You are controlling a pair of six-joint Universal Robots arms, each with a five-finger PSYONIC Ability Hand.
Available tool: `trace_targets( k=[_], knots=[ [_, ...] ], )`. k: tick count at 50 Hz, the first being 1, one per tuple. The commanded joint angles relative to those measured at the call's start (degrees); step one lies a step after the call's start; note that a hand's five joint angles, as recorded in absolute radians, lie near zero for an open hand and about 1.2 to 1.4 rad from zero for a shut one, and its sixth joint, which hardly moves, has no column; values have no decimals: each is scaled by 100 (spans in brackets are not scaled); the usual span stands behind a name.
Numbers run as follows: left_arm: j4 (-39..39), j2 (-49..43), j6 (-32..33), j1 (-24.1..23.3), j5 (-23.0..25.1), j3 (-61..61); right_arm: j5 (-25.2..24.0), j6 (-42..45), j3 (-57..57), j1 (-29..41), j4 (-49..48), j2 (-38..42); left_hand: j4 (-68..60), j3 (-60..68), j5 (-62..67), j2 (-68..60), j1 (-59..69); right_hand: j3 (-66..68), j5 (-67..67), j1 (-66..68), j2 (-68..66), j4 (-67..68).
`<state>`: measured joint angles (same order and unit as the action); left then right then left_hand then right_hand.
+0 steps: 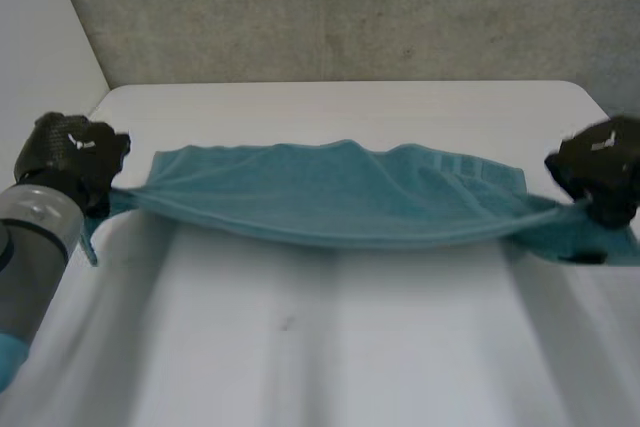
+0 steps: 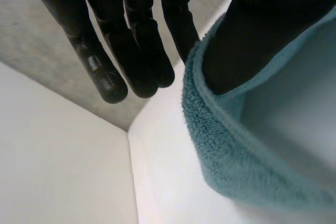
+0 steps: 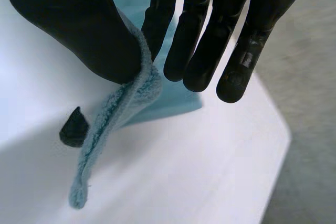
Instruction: Fold the laundry
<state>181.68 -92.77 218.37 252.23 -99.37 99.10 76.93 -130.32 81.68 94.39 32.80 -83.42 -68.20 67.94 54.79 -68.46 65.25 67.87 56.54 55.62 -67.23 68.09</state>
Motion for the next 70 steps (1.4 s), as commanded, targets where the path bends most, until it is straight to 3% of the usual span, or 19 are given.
trace_targets(
  k=[1, 6, 9, 15, 20, 23, 28, 38, 43, 51, 55, 59, 60, 63, 64, 70],
  knots=[
    [-300, -943, 469, 212, 533, 145, 50, 517, 577, 71, 16, 703, -1180, 1206, 1521, -1154, 1475, 1213, 1346, 2438, -1277, 1191],
    [-177, -1875, 540, 195, 524, -619, 244, 411, 41, 106, -397, 1548, -1180, 1206, 1521, -1154, 1475, 1213, 1346, 2438, -1277, 1191],
    [-45, -2236, 540, 186, 489, -1427, 699, 53, -904, 246, -809, 1960, -1180, 1206, 1521, -1154, 1475, 1213, 1346, 2438, -1277, 1191],
    [525, -2378, 575, 160, 454, -3352, 1289, -913, -3355, 668, -1468, 2155, -1180, 1206, 1521, -1154, 1475, 1213, 1346, 2438, -1277, 1191],
    [1438, -2176, 566, 186, 419, -4100, 1360, -1679, -4187, 712, -2478, 1919, -1180, 1206, 1521, -1154, 1475, 1213, 1346, 2438, -1277, 1191],
    [2071, -1886, 531, 212, 419, -4224, 1369, -1900, -3932, 704, -2990, 1408, -1180, 1206, 1521, -1154, 1475, 1213, 1346, 2438, -1277, 1191],
    [2108, -1789, 304, 230, 471, -3691, 1193, -1962, -2563, 633, -3623, 599, -1180, 1206, 1521, -1154, 1475, 1213, 1346, 2438, -1277, 1191],
    [2170, -1683, -365, 450, 735, -1598, 710, -1962, -321, 721, -3684, 555, -1180, 1206, 1521, -1154, 1475, 1213, 1346, 2438, -1277, 1191],
    [2406, -1832, -366, 450, 1138, -519, 411, -1962, 523, 677, -3720, 730, -1180, 1206, 1521, -1154, 1475, 1213, 1346, 2438, -1277, 1191],
    [2486, -2061, -216, 450, 1184, 355, 200, -1795, 1130, 625, -3632, 1232, -1180, 1206, 1521, -1154, 1475, 1213, 1346, 2438, -1277, 1191],
    [2039, -1921, 3, 432, 1157, 759, 200, -1462, 1174, 598, -3211, 1013, -1180, 1206, 1521, -1154, 1475, 1213, 1346, 2438, -1277, 1191],
    [1249, -1447, 416, 458, 1131, 1031, 200, -505, 1166, 327, -1885, 407, -1180, 1206, 1521, -1154, 1475, 1213, 1346, 2438, -1277, 1191],
    [507, -1063, 686, 580, 1131, 1215, 200, -85, 1200, 117, -1352, 267, -1180, 1206, 1521, -1154, 1475, 1213, 1346, 2438, -1277, 1191],
    [-262, -648, 873, 774, 1148, 1365, 200, 139, 1218, 0, -1083, 212, -1180, 1206, 1521, -1154, 1475, 1213, 1346, 2438, -1277, 1191],
    [-691, -368, 969, 853, 1183, 1427, 156, 922, 1401, -426, -100, 38, -1180, 1206, 1521, -1154, 1475, 1213, 1346, 2438, -1277, 1191],
    [-1126, 31, 1269, 951, 1210, 1357, 103, 1572, 1456, -773, 315, -51, -1180, 1206, 1521, -1154, 1475, 1213, 1346, 2438, -1277, 1191]
  ],
)
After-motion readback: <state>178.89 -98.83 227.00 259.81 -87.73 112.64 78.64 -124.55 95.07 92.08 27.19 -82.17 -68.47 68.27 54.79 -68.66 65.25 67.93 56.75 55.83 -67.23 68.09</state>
